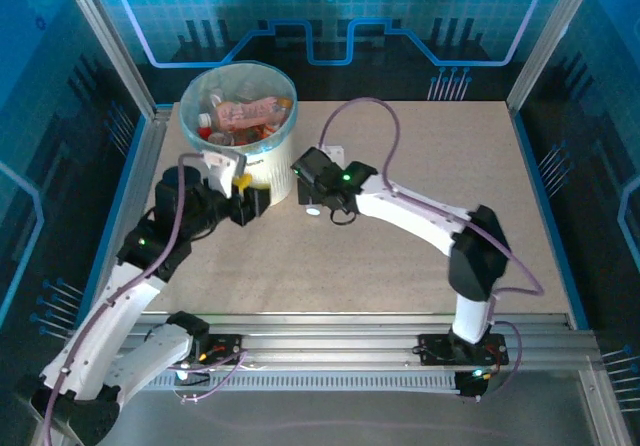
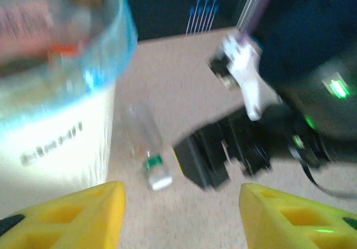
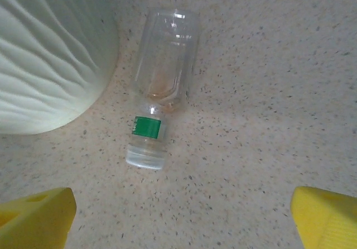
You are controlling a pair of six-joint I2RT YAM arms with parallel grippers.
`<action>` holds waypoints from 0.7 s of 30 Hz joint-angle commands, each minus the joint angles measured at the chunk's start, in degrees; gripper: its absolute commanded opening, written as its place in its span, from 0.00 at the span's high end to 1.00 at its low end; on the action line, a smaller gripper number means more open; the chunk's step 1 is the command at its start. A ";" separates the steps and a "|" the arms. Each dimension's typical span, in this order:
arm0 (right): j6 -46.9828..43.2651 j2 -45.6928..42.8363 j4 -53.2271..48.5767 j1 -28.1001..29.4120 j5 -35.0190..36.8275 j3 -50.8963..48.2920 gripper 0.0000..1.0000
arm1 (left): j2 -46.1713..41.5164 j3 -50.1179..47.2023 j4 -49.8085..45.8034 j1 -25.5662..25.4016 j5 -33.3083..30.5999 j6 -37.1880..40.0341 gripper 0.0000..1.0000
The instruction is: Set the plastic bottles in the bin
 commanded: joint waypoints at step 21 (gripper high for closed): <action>-4.51 25.92 5.95 -7.73 -8.86 16.47 0.09 | -9.78 -10.61 1.17 -0.28 -11.40 -3.78 0.35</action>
